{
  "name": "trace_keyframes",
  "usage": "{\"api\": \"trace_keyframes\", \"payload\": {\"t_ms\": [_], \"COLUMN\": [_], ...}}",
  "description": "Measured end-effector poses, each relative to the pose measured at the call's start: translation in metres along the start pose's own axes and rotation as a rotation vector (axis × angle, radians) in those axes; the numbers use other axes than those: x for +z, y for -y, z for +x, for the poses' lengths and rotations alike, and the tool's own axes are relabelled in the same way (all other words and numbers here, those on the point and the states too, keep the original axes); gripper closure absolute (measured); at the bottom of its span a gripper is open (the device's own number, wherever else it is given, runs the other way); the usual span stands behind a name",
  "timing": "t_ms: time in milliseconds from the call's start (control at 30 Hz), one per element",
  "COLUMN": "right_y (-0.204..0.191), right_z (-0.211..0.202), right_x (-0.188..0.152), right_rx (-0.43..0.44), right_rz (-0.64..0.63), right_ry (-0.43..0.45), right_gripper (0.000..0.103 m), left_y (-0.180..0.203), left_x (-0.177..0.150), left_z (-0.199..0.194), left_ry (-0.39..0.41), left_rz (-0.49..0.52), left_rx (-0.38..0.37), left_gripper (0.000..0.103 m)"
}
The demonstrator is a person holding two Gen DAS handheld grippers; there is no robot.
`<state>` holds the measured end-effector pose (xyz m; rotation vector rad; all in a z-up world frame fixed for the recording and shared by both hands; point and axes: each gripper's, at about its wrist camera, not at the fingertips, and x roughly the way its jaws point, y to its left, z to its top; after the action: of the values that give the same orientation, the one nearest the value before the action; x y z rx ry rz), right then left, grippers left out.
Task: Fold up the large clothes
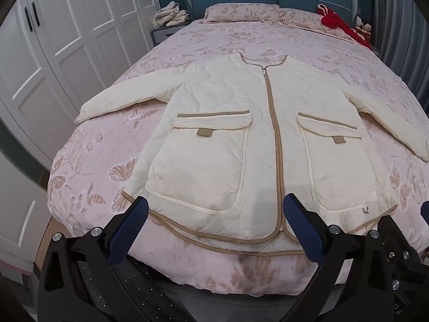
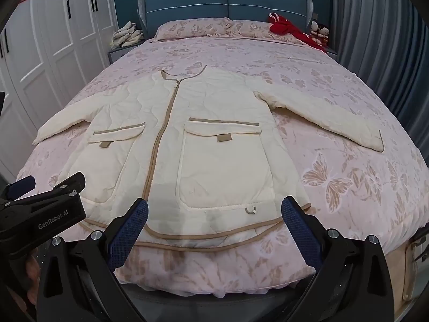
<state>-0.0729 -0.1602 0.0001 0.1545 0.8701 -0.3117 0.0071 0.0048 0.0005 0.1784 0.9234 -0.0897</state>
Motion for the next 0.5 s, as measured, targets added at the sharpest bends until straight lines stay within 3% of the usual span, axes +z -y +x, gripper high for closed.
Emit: {"api": "trace_keyframes", "payload": {"t_ms": [500], "right_y": [-0.0019], "right_z": [0.0017], "right_x": [0.0031], "right_rx": [-0.001], "right_rz": [-0.009], "right_ry": [-0.004], "right_gripper": [0.005], "left_y": [-0.0073], "left_x": [0.0019], "left_z": [0.0048], "left_ry": [-0.014], "left_rz": [-0.013], "left_rx": [0.009], "left_gripper": [0.005]}}
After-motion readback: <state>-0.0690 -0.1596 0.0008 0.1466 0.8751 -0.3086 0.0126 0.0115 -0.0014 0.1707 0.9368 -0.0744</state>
